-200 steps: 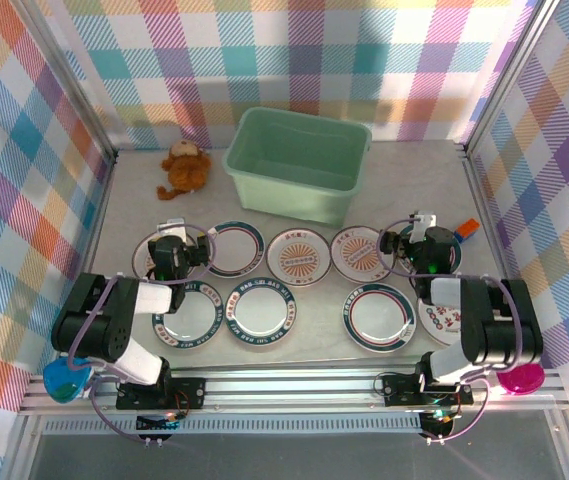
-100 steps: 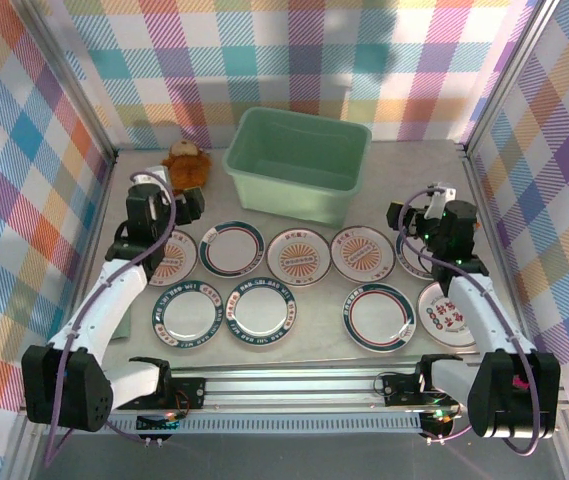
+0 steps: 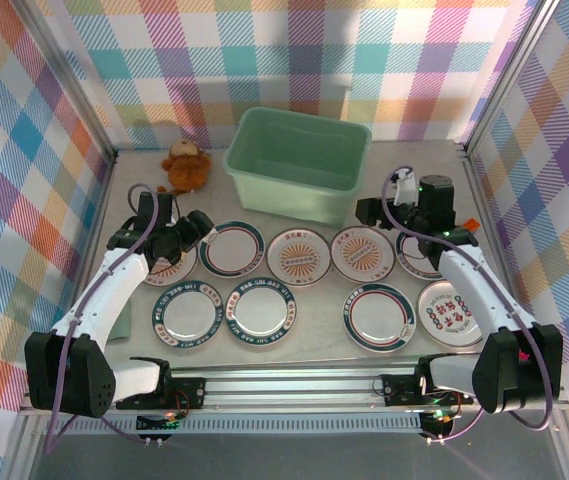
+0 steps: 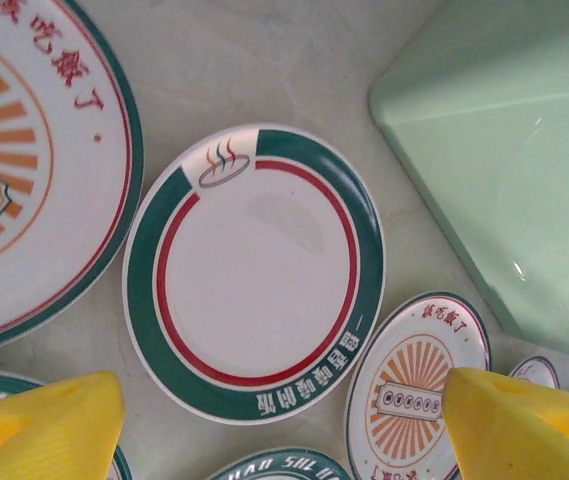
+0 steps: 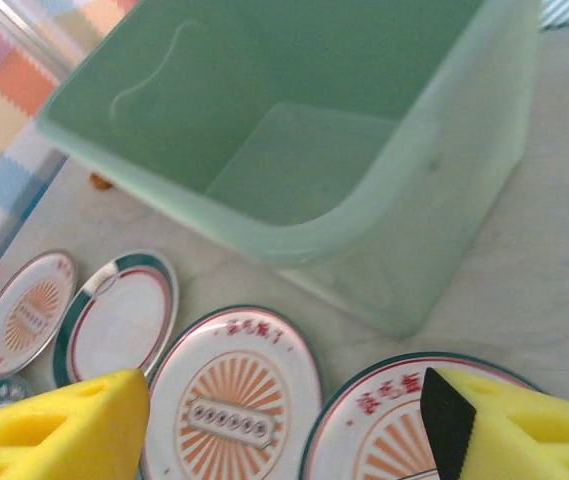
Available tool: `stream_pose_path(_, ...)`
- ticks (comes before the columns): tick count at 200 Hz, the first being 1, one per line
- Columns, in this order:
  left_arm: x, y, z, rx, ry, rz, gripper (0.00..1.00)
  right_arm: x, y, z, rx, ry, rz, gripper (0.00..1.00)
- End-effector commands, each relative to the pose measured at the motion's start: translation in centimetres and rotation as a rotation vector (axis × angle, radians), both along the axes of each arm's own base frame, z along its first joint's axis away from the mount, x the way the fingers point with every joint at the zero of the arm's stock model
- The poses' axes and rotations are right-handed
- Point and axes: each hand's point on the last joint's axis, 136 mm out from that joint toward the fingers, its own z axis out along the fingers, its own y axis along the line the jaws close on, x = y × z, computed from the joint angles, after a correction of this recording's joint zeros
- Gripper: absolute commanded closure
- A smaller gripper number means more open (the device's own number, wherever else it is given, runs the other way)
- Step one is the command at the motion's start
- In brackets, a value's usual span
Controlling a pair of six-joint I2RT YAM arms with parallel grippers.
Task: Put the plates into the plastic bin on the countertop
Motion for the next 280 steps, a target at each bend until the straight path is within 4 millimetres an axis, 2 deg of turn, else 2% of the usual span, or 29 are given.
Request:
stream_pose_path(1, -1.2, -0.9, -2.8, -0.078, 0.128, 0.033, 0.18, -0.6, 1.4, 0.1, -0.01, 0.009, 0.069, 0.29)
stream_pose_path(33, -0.9, -1.7, -5.7, -0.114, 0.189, 0.071, 0.23, -0.9, 2.3, 0.0, -0.021, 0.005, 0.089, 0.33)
stream_pose_path(106, 0.3, -2.0, -8.8, -0.072, 0.264, 0.049, 0.25, -1.6, 2.8, -0.5, -0.036, 0.021, 0.098, 0.38)
stream_pose_path(280, 2.1, -2.2, -12.7, -0.007, 0.34, -0.014, 0.28, -0.7, 2.5, -2.6, -0.085, 0.075, 0.077, 0.43)
